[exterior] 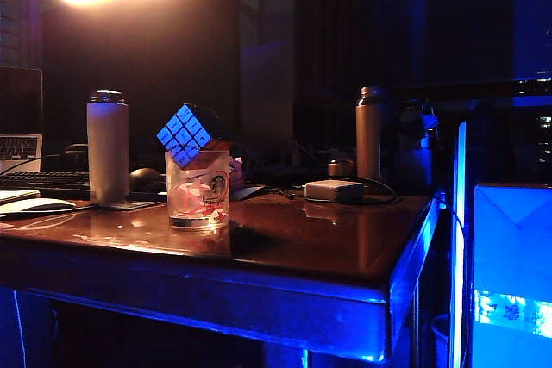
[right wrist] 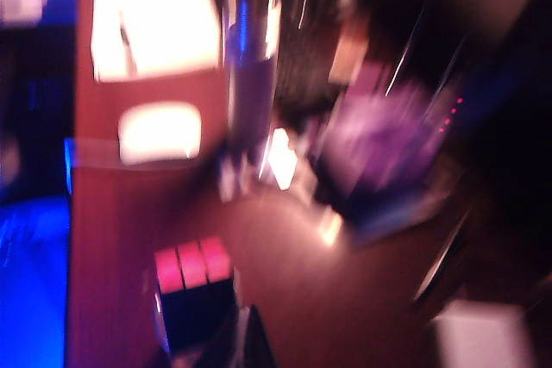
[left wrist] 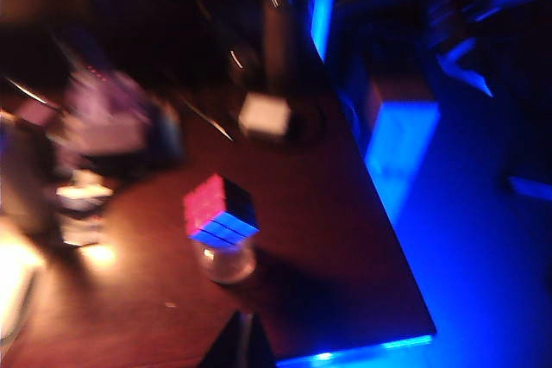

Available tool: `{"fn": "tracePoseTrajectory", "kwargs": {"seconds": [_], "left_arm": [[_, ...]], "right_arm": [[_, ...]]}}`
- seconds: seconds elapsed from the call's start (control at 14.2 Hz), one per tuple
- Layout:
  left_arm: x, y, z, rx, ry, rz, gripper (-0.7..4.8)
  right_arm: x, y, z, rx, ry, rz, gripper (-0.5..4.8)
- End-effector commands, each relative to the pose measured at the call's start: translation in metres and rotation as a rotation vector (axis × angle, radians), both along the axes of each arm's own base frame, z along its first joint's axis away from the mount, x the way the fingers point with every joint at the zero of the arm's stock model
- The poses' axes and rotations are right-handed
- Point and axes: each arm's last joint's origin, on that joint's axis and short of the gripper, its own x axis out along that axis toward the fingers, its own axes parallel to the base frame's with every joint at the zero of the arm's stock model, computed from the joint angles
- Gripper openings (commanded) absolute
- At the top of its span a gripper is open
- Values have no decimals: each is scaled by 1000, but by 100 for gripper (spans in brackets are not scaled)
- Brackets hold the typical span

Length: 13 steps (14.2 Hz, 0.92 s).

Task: Stack the Rubik's Cube on top of the glass cup.

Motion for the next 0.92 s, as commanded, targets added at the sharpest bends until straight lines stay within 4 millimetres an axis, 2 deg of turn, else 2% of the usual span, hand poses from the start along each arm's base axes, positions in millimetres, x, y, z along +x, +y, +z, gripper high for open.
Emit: {"fn": "tracePoseTrajectory", "kwargs": {"seconds": [0.07,0.14,0.21,0.28,0.42,0.64,0.92], "left_arm": [[-70,14,-6,-5,-64,80,-3],[-88,18,-12,-18,-80,99,-3],[-108,21,-29,-57,-89,119,-3],[-115,22,-46,-65,-78,121,-3],[-117,23,-89,-93,-45,126,-3],[-102,20,-141,-170,-118,109,-3],[-63,13,-180,-226,-202,112,-3]], "right_arm": [[-52,-31,46,63,-128,-33,-6],[-69,-41,57,75,-150,-39,-5],[-89,-52,63,73,-149,-42,-6],[-97,-57,60,63,-131,-41,-5],[-107,-59,38,32,-82,-30,-6],[-120,-66,-7,7,-39,-27,-5],[-150,-85,-58,106,-201,-35,-5]]}}
